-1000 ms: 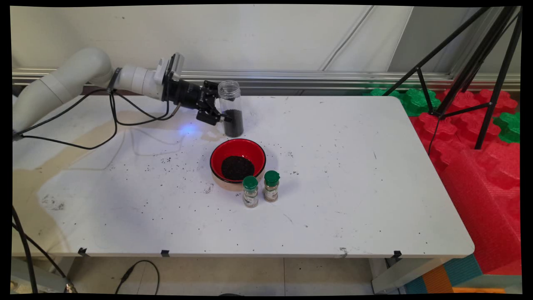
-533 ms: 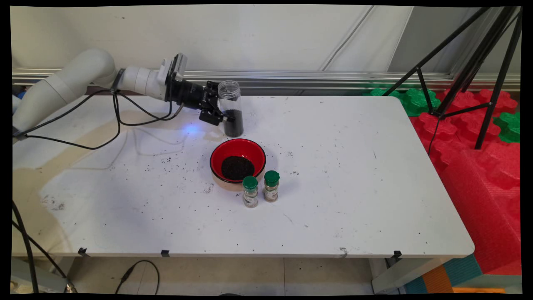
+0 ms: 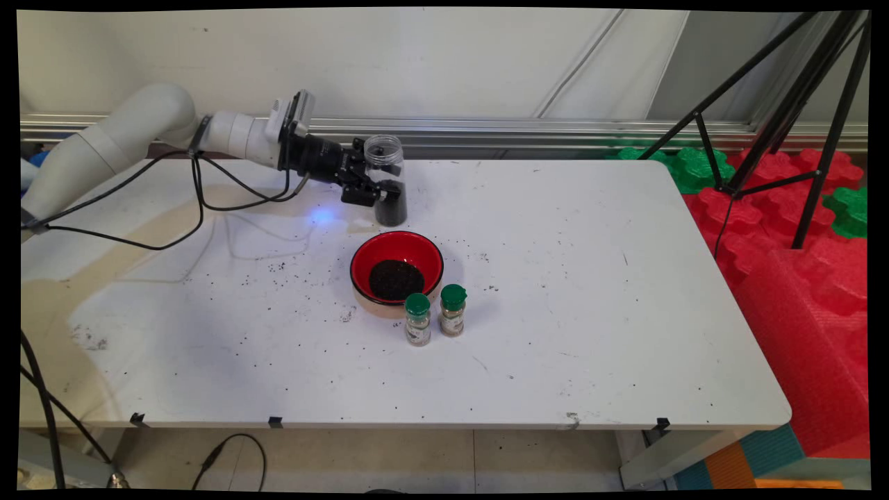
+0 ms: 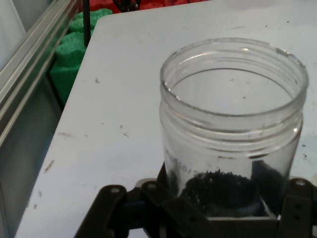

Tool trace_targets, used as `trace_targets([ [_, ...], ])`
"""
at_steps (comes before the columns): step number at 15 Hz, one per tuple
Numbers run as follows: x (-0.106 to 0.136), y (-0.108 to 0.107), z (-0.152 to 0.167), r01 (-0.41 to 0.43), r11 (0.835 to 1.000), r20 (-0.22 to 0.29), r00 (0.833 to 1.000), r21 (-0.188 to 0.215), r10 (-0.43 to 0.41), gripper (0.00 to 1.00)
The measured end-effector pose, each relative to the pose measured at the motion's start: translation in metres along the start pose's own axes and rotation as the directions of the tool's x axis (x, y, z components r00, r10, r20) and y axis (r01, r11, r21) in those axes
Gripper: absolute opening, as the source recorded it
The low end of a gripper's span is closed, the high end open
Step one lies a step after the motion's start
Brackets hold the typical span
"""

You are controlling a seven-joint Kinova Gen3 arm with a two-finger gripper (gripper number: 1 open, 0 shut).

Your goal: Pour the black seasoning powder in the red bowl

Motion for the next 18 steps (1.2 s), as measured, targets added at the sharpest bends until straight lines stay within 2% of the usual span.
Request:
trace_targets([
  [4,0.000,0.002,0.001,0.007,1.000,-0.004,1.000,0.001,-0.007,0.00],
  [10,0.011,0.006,0.000,0.016,1.000,-0.032,0.999,0.025,-0.015,0.00],
  [18,0.030,0.020,-0.001,-0.041,0.997,-0.047,0.998,0.058,0.044,0.00],
])
